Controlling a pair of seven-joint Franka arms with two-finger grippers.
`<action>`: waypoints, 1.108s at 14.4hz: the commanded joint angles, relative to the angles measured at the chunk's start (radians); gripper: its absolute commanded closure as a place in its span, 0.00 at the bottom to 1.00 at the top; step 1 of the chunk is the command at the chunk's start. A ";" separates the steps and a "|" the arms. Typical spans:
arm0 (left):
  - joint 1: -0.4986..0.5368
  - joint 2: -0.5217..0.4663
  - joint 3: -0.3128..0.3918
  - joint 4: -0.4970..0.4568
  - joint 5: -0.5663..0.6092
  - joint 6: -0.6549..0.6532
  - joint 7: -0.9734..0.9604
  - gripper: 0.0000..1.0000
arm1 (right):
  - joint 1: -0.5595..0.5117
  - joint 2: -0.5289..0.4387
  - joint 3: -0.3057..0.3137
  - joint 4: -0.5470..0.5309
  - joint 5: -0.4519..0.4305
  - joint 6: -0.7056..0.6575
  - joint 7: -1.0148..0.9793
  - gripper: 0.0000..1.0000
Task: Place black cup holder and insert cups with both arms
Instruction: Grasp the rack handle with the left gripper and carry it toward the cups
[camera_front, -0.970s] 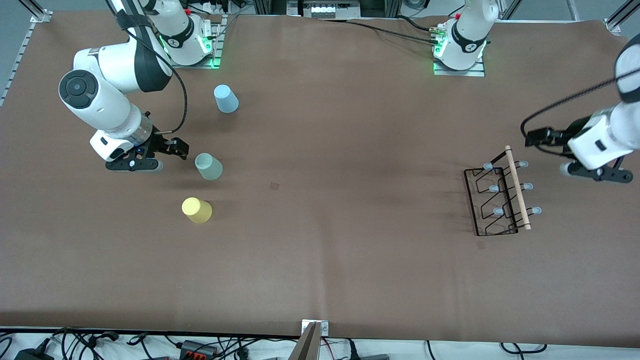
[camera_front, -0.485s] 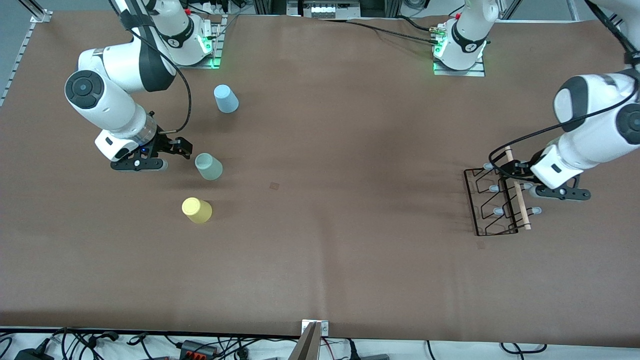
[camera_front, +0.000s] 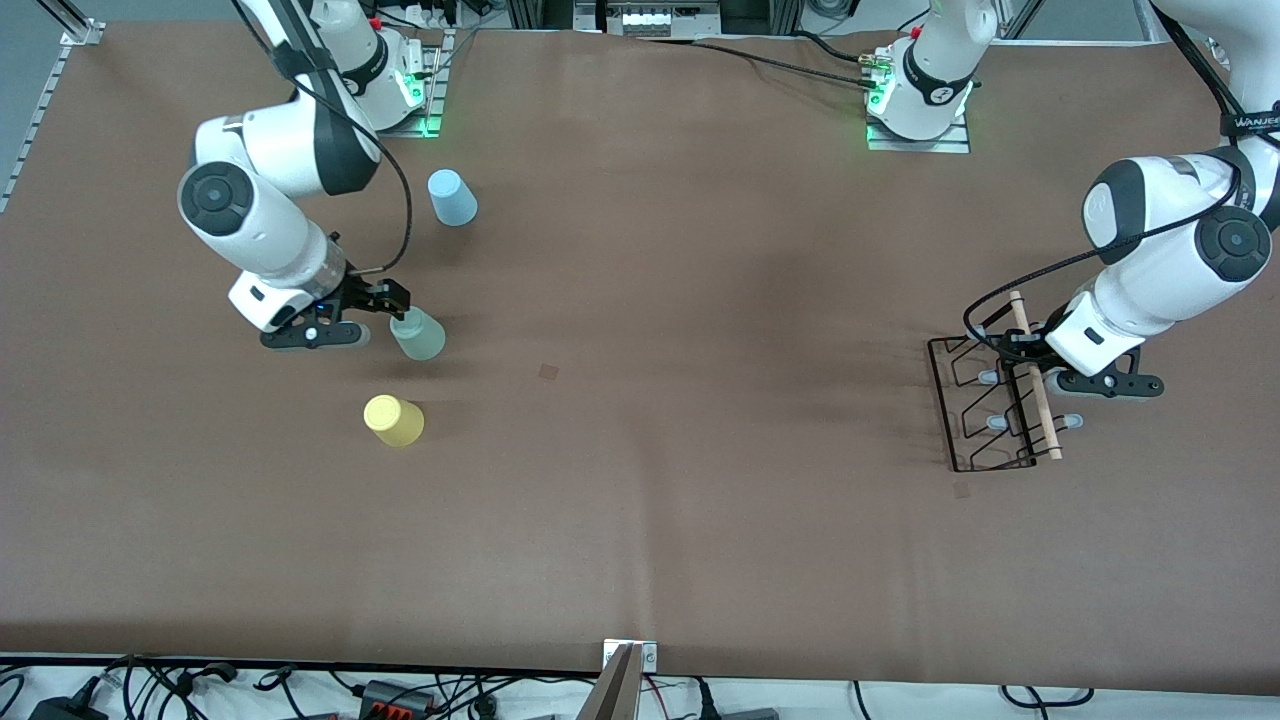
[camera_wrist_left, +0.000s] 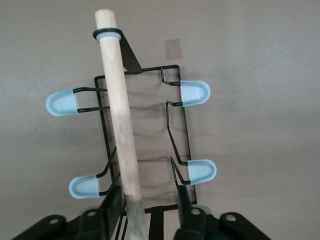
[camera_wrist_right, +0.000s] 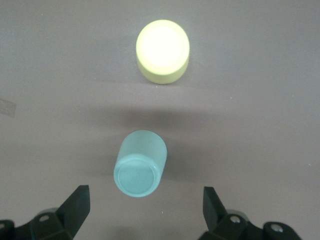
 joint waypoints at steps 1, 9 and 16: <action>0.004 0.000 -0.002 -0.002 0.000 0.016 -0.007 0.79 | 0.008 0.013 -0.004 -0.007 0.008 0.024 0.011 0.00; 0.002 -0.009 -0.014 0.131 0.002 -0.139 -0.001 0.99 | 0.014 0.115 -0.002 -0.025 0.012 0.165 0.129 0.00; -0.050 0.023 -0.238 0.331 0.000 -0.464 -0.018 0.99 | 0.014 0.125 0.025 -0.100 0.012 0.245 0.188 0.00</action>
